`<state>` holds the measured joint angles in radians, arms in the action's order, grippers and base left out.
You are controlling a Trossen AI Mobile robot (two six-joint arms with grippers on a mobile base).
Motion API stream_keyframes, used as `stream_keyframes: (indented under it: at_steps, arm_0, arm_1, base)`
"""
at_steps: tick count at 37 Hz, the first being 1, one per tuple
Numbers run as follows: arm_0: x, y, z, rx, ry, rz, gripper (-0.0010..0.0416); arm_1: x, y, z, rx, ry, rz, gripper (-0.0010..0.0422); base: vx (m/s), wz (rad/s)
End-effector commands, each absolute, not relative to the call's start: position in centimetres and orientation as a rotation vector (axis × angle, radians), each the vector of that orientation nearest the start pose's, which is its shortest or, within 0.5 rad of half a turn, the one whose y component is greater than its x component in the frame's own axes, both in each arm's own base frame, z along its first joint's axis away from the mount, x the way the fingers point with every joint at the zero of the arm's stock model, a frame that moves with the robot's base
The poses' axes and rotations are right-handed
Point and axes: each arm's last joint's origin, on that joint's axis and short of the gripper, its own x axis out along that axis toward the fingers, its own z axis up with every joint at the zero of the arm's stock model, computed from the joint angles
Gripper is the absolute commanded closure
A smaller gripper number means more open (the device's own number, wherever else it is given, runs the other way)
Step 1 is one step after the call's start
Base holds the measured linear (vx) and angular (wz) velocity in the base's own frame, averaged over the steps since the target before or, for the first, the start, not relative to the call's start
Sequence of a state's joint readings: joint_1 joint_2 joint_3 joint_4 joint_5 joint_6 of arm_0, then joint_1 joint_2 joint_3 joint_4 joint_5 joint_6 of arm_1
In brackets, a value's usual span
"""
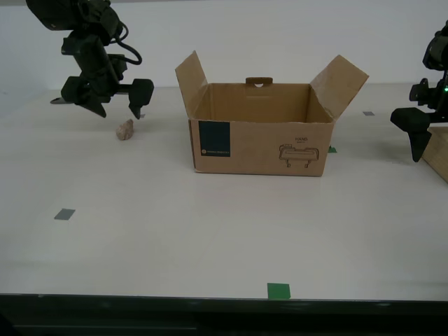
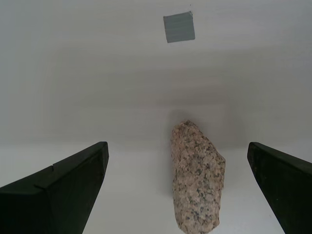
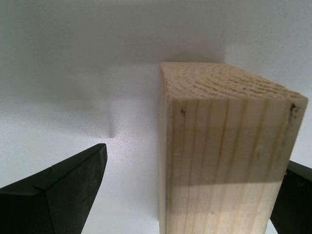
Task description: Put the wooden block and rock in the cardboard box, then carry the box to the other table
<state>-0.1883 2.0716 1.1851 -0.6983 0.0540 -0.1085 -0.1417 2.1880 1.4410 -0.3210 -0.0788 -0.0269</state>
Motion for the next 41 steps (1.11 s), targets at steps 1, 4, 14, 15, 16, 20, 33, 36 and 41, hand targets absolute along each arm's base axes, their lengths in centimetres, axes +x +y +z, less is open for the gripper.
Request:
stream_keyframes:
  at_steps: [1,4,14,15,16,20,33,36,41]
  arm_0:
    - [34.0,-6.6,8.7,0.023,1.591,-0.107,0.0017]
    - [34.0,-6.6,8.7,0.022,1.59,-0.108,0.0016]
    - [34.0,-6.6,8.7,0.022,1.591,-0.107,0.0016]
    - [34.0,-6.6,8.7,0.022,1.591,-0.107,0.0016]
    - [34.0,-6.6,8.7,0.022,1.591,-0.107,0.0016]
    - [34.0,-6.6,8.7,0.021,1.59,-0.106,0.0016]
    - [34.1,-6.5,8.7,0.019,1.589,-0.104,0.0016]
    - [34.1,-6.5,8.7,0.019,1.588,-0.104,0.0016]
    - [34.1,-6.5,8.7,0.018,1.587,-0.103,0.0016]
  arm_1:
    - [43.4,-6.0,10.6,0.094,1.04,-0.041,0.0021]
    - [43.2,-6.0,10.2,0.093,1.031,-0.042,0.0021]
    - [42.6,-5.9,9.4,0.095,1.04,-0.043,0.0021]
    - [42.6,-5.9,9.4,0.094,1.039,-0.043,0.0021]
    - [42.6,-5.9,9.4,0.094,1.037,-0.043,0.0021]
    - [42.7,-6.0,9.4,0.093,1.029,-0.044,0.0021]
    - [42.1,-6.1,8.8,0.078,1.044,-0.062,0.0021]
    - [42.0,-6.1,8.5,0.077,1.038,-0.062,0.0021]
    - [42.0,-6.1,8.5,0.076,1.031,-0.063,0.0021]
  base:
    - [0.0,0.0]
    - [0.0,0.0]
    - [0.0,0.0]
    - [0.0,0.0]
    - [0.0,0.0]
    - [0.0,0.0]
    - [0.0,0.0]
    - [0.0,0.0]
    - [0.0,0.0]
